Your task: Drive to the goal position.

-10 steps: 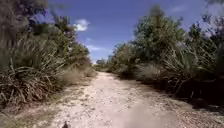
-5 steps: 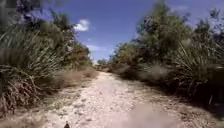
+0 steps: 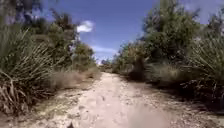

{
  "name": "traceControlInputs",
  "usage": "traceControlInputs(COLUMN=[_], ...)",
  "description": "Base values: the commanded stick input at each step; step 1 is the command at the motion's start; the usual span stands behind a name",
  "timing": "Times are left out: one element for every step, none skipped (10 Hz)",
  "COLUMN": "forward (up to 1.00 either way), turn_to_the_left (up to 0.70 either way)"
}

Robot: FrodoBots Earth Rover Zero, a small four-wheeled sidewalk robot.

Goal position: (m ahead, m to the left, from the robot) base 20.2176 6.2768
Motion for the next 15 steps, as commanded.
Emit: traceControlInputs(forward=[0.7, 0.7, 0.7, 0.7, 0.7, 0.7, 0.7, 0.7, 0.7, 0.7, 0.7, 0.7, 0.7, 0.7, 0.7], turn_to_the_left=[0.0, 0.0, 0.0, 0.0, 0.0, 0.0, 0.0, 0.0, 0.0, 0.0, 0.0, 0.0, 0.0, 0.0, 0.0])
